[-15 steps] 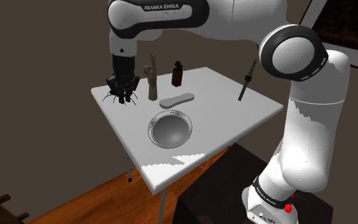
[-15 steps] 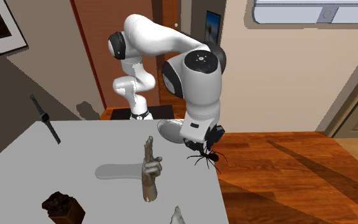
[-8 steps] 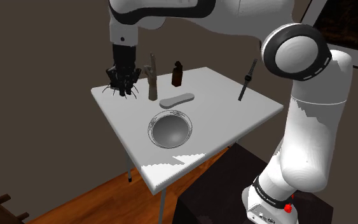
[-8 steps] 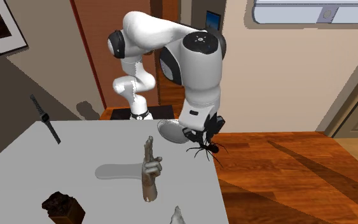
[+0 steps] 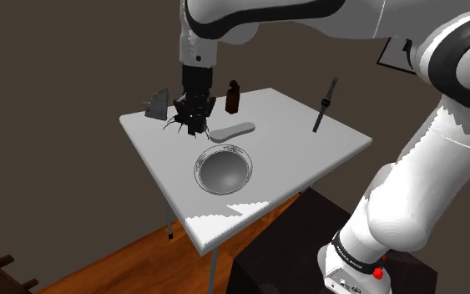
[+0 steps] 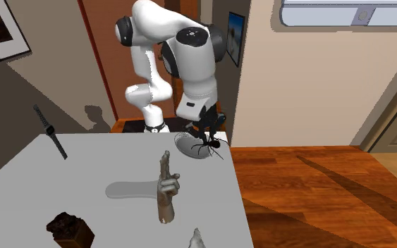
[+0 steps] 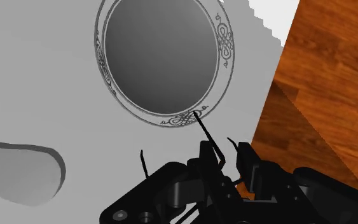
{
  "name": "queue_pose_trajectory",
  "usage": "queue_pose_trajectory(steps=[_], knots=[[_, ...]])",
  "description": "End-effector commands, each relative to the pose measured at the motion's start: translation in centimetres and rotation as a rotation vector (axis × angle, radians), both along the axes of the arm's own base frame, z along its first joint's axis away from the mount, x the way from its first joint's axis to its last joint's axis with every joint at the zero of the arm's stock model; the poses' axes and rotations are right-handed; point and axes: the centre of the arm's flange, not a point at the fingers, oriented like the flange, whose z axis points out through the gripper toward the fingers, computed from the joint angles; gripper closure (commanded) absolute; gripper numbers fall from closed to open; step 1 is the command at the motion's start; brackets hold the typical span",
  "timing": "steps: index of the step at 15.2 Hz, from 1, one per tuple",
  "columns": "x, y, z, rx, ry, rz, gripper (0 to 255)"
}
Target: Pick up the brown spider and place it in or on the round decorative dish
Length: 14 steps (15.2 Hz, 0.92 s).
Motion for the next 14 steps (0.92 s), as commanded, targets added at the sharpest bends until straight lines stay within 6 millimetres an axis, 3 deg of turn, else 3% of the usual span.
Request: queue_pose_trajectory(steps=[1,9,14], knots=[[-2.4,-1.0,0.0,0.0,0.0,0.0,255],[-11.6,-5.2,0.1,0.0,0.0,0.0,255],[-11.6,-5.2,-2.5,0.0,0.0,0.0,255]])
